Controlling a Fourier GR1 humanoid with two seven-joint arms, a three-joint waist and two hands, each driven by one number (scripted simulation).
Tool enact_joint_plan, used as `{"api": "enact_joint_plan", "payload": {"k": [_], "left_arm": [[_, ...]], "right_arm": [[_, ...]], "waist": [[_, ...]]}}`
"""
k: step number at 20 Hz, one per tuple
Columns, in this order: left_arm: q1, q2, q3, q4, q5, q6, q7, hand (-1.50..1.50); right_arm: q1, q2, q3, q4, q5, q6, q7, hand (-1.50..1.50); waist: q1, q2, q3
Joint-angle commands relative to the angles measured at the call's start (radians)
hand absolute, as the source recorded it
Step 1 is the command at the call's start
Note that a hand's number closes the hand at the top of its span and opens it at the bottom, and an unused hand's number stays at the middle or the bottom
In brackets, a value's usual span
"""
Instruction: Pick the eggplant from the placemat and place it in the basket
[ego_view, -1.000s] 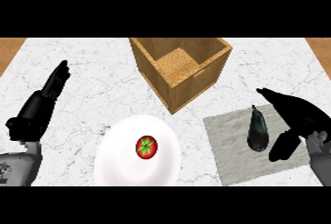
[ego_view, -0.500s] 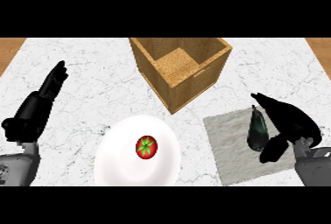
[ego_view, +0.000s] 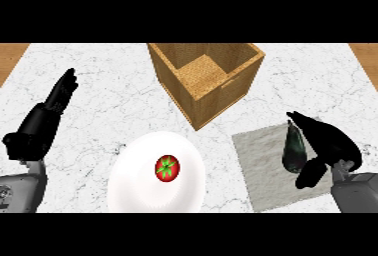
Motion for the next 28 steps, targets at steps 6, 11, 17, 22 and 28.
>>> {"api": "enact_joint_plan", "payload": {"k": [6, 11, 17, 22, 28], "left_arm": [[0.015, -0.017, 0.025, -0.006, -0.018, -0.037, -0.020, 0.00], [-0.011, -0.016, 0.045, 0.023, -0.019, -0.045, -0.033, 0.00], [0.001, -0.067, -0.001, -0.078, -0.056, -0.015, 0.072, 0.00], [0.016, -0.041, 0.034, -0.064, -0.038, -0.051, 0.040, 0.00], [0.044, -0.007, 0.077, -0.021, -0.028, -0.061, -0.028, 0.00]], "right_arm": [[0.047, 0.068, -0.031, 0.076, 0.113, -0.031, -0.082, -1.50], [-0.011, 0.090, -0.097, 0.222, 0.114, -0.080, -0.179, 1.50], [-0.027, 0.059, -0.082, 0.287, 0.187, -0.106, -0.284, 1.50], [-0.044, 0.122, -0.028, 0.310, 0.282, -0.195, -0.300, 1.50], [0.113, 0.185, -0.143, 0.199, 0.349, -0.290, 0.060, 1.50]], "waist": [[0.000, 0.000, 0.000], [0.002, 0.001, 0.000], [0.004, 0.000, 0.000], [0.005, 0.000, 0.000], [-0.020, -0.008, -0.002]]}}
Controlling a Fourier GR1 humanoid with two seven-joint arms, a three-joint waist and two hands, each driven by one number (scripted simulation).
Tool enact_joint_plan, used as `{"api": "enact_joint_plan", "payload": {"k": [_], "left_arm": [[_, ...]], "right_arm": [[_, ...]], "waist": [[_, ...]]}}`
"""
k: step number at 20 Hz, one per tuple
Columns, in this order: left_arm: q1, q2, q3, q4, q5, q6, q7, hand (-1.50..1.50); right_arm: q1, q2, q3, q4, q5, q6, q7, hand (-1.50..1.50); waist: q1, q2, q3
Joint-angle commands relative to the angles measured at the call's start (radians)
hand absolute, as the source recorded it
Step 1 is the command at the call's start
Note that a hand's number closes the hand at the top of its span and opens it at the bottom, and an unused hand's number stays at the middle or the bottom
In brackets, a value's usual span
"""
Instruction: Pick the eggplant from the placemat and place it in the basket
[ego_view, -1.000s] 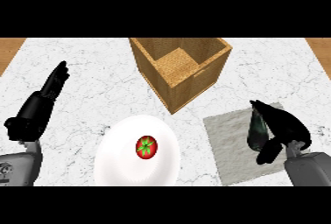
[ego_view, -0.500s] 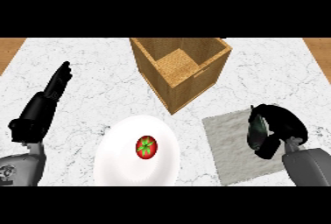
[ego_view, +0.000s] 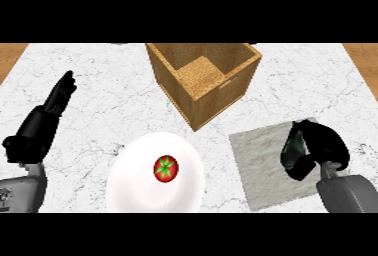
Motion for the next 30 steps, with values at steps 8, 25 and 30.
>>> {"api": "enact_joint_plan", "payload": {"k": [8, 25, 30], "left_arm": [[0.049, 0.013, 0.021, -0.029, 0.015, -0.013, -0.008, 0.00], [-0.015, -0.033, -0.037, -0.003, -0.017, -0.004, 0.005, 0.00], [-0.018, 0.009, 0.002, -0.023, 0.010, -0.032, 0.019, 0.00]], "right_arm": [[0.260, 0.138, -0.009, -0.391, 0.280, -0.170, 0.580, 1.50], [-0.567, 0.301, 0.019, -0.659, 0.386, 0.020, 0.680, 1.50], [-0.841, 0.316, -0.111, -0.466, 0.286, 0.064, 0.722, 1.50]], "waist": [[-0.017, 0.001, 0.008], [0.023, 0.010, 0.008], [0.031, 0.009, 0.008]]}}
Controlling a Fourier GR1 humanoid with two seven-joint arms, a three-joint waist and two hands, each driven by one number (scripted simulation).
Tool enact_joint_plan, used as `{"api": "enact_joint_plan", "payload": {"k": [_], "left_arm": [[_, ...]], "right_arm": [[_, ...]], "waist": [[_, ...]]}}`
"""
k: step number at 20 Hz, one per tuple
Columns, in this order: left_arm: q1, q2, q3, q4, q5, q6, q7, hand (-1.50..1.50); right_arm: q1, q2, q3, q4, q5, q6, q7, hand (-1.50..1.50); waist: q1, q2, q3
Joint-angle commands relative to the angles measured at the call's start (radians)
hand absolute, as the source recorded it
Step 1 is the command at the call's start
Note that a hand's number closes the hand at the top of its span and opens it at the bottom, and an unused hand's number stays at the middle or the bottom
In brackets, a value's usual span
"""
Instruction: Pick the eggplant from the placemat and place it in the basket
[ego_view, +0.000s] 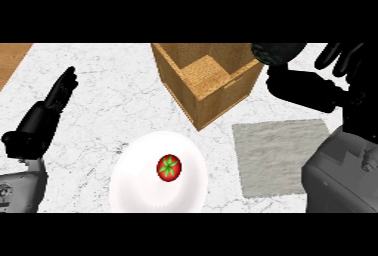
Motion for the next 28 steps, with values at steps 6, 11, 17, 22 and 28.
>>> {"api": "enact_joint_plan", "payload": {"k": [6, 11, 17, 22, 28], "left_arm": [[0.012, -0.022, -0.030, -0.024, -0.026, 0.012, 0.008, 0.00], [-0.032, -0.011, -0.014, 0.010, -0.020, 0.008, -0.001, 0.00], [-0.024, -0.032, -0.038, -0.026, -0.018, 0.003, 0.038, 0.00], [-0.056, 0.003, 0.001, 0.005, -0.003, -0.013, 0.046, 0.00], [-0.011, -0.012, 0.000, 0.020, -0.016, 0.004, -0.005, 0.00]], "right_arm": [[-0.403, 0.020, -0.089, 0.417, -0.123, 0.019, 0.188, 1.50], [-0.518, 0.020, -0.213, 0.676, -0.137, -0.120, 0.143, 1.50], [-0.593, 0.020, -0.285, 0.942, -0.198, -0.141, 0.103, 1.50], [-0.643, 0.020, -0.266, 1.035, -0.234, -0.117, 0.190, 1.50], [-0.673, 0.011, -0.245, 1.173, -0.168, 0.031, 0.209, 1.50]], "waist": [[0.019, 0.004, 0.001], [0.021, 0.011, 0.001], [0.026, 0.012, 0.001], [0.009, 0.006, 0.001], [-0.004, 0.003, 0.001]]}}
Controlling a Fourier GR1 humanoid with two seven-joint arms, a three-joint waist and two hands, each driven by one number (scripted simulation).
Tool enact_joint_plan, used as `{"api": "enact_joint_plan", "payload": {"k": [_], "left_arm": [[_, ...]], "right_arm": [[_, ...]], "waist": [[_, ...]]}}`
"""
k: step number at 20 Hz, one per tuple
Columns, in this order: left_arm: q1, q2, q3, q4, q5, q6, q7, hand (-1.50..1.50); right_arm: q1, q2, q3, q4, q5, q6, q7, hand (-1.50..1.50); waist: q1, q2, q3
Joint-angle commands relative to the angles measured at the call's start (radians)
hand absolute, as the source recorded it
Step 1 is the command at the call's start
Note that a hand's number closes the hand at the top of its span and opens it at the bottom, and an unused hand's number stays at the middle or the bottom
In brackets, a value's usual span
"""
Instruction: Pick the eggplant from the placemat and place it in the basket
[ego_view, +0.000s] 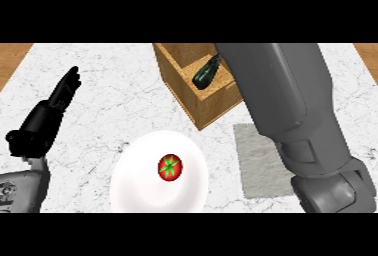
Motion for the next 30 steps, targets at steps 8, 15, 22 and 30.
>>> {"api": "enact_joint_plan", "payload": {"k": [8, 15, 22, 30], "left_arm": [[0.026, -0.021, -0.017, -0.025, -0.022, 0.017, 0.014, 0.00], [0.058, -0.016, -0.007, -0.014, -0.021, 0.009, -0.049, 0.00], [0.040, -0.008, 0.009, -0.003, -0.008, 0.003, -0.020, 0.00], [0.033, 0.020, 0.044, 0.013, -0.010, 0.010, -0.027, 0.00]], "right_arm": [[-0.051, 0.005, -0.047, 0.152, -0.061, 0.093, 0.083, -1.50], [-0.051, -0.013, -0.083, 0.139, -0.073, -0.016, 0.010, -1.50], [-0.048, -0.028, -0.130, 0.000, 0.019, -0.382, 0.036, -1.50], [0.137, -0.076, -0.182, -0.251, 0.127, -0.491, 0.072, -1.50]], "waist": [[-0.009, -0.003, 0.002], [-0.012, -0.002, 0.001], [-0.013, -0.001, 0.001], [-0.057, -0.015, 0.003]]}}
